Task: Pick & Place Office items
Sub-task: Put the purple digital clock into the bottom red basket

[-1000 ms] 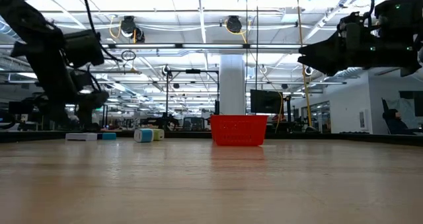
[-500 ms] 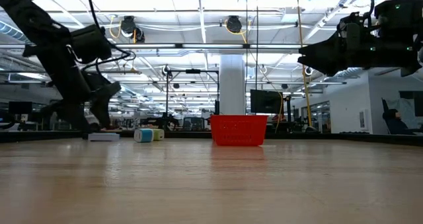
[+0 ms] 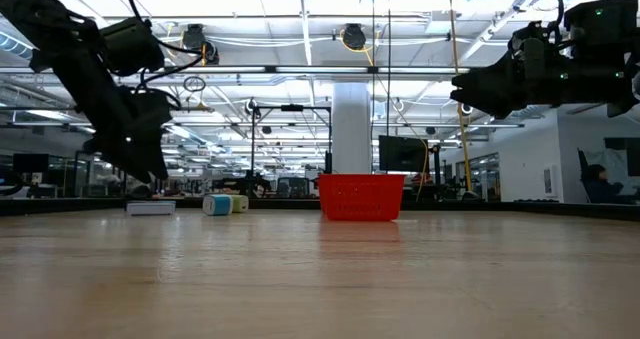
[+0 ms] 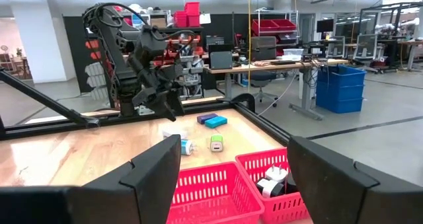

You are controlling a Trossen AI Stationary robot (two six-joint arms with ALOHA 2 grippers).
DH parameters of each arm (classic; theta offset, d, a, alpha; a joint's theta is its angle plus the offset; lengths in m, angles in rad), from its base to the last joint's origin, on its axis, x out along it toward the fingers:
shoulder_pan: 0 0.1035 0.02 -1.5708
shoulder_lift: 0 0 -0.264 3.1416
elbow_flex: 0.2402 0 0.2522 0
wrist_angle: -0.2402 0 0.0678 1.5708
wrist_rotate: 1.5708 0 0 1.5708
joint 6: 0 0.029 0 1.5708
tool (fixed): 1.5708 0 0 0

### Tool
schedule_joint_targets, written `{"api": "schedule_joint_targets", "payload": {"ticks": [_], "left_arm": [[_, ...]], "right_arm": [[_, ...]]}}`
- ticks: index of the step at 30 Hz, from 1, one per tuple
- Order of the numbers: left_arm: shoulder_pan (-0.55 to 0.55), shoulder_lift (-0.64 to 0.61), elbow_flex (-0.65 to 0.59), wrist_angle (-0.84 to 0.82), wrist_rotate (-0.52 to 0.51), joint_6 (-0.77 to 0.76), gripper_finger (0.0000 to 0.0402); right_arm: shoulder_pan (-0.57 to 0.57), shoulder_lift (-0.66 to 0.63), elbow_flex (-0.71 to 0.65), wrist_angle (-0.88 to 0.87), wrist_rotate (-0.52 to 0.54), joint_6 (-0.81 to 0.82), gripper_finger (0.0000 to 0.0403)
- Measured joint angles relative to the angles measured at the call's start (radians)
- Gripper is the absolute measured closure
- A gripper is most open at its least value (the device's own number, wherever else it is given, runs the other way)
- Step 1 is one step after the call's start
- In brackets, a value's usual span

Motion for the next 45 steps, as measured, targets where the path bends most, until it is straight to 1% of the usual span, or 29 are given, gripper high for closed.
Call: {"api": "schedule_joint_targets", "payload": {"ticks": [4, 13, 18, 20, 24, 26, 34, 39, 42, 45], "left_arm": [[-0.001, 0.026, 0.000, 0.001, -0.002, 0.051, 0.0158], [-0.011, 0.162, 0.002, 0.011, 0.008, 0.034, 0.0158], [-0.033, 0.196, 0.003, 0.019, 0.006, 0.016, 0.0158], [-0.040, 0.198, 0.003, 0.021, 0.000, 0.016, 0.0158], [-0.040, 0.191, 0.002, 0.034, -0.001, 0.012, 0.0158], [-0.040, 0.177, 0.001, 0.048, 0.002, 0.002, 0.0158], [-0.045, 0.115, -0.001, 0.038, 0.006, 0.047, 0.0158], [-0.082, 0.115, -0.001, 0.018, 0.011, 0.061, 0.0158], [-0.113, 0.135, 0.000, 0.019, 0.010, 0.041, 0.0158], [-0.149, 0.151, 0.000, 0.020, 0.010, 0.040, 0.0158]], "right_arm": [[0.000, 0.000, 0.000, 0.000, 0.000, 0.000, 0.0140], [0.000, 0.000, 0.000, 0.001, 0.000, -0.006, 0.0140], [0.000, 0.000, 0.000, 0.009, 0.035, -0.012, 0.0140], [0.000, 0.000, 0.000, 0.009, 0.053, -0.012, 0.0140], [0.000, 0.000, 0.000, 0.009, 0.055, -0.010, 0.0140], [0.000, 0.000, 0.000, 0.009, 0.055, -0.003, 0.0140], [0.000, 0.000, 0.000, 0.010, 0.056, 0.013, 0.0140], [0.000, 0.000, 0.000, 0.008, 0.053, 0.051, 0.0140], [0.000, 0.001, 0.000, 0.015, 0.053, 0.045, 0.0140], [0.000, 0.000, 0.000, 0.061, 0.050, 0.028, 0.0140]]}}
